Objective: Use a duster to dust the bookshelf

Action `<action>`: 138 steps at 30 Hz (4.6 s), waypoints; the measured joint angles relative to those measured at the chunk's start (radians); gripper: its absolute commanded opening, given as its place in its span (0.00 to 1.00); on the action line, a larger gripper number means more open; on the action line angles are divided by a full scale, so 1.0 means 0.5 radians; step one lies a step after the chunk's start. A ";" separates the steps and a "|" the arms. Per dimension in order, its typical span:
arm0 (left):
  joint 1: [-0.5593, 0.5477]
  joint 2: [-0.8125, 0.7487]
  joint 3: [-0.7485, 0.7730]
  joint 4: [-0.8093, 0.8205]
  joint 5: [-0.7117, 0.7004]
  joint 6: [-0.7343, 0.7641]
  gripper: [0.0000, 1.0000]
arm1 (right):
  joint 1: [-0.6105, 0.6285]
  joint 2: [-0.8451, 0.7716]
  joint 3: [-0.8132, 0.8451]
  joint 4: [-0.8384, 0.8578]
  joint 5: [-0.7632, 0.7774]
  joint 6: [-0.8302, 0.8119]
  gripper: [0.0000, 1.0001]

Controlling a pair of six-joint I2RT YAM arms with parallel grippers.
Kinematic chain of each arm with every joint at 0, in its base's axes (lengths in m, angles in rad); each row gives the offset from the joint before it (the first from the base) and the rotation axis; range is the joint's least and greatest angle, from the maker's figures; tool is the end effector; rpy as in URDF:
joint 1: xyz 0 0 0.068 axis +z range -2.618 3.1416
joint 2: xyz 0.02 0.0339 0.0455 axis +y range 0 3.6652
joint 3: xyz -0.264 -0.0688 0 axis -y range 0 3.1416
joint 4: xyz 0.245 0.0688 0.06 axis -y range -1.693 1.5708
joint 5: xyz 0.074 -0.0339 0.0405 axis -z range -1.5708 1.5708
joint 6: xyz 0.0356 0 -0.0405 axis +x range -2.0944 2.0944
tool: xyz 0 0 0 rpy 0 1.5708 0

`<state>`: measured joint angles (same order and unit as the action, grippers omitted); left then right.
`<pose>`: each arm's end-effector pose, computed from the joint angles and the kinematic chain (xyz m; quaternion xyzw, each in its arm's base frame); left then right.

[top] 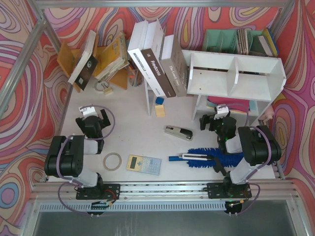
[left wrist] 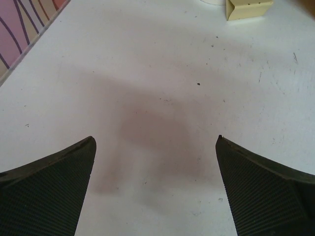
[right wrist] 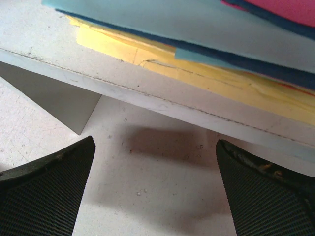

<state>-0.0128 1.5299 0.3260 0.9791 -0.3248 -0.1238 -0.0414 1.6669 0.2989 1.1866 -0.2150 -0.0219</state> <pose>0.2583 0.0081 0.1461 -0.1434 0.7649 0.0842 0.6223 0.2605 -0.0032 0.1288 -0.0612 0.7644 0.0622 0.6387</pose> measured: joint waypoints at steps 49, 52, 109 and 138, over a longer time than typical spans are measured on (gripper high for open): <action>-0.553 -1.015 -0.072 -0.477 -0.643 0.009 0.98 | 0.210 -0.646 -0.101 -0.292 0.139 -0.037 0.99; -0.697 -1.192 -0.051 -0.668 -0.739 -0.064 0.99 | 0.264 -0.879 -0.103 -0.496 0.187 0.041 0.99; -0.832 -1.963 0.802 -3.021 0.140 -1.123 0.98 | 2.605 -0.423 1.709 -5.019 1.632 4.050 0.78; -0.832 -1.845 0.780 -3.009 0.208 -1.138 0.98 | 2.194 -0.494 1.238 -4.621 1.411 4.183 0.73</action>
<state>-0.4286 0.6075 0.7158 -0.5255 -0.2211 -0.6930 1.0557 1.4200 0.9176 -1.1240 0.4908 2.0697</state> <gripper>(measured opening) 0.984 0.754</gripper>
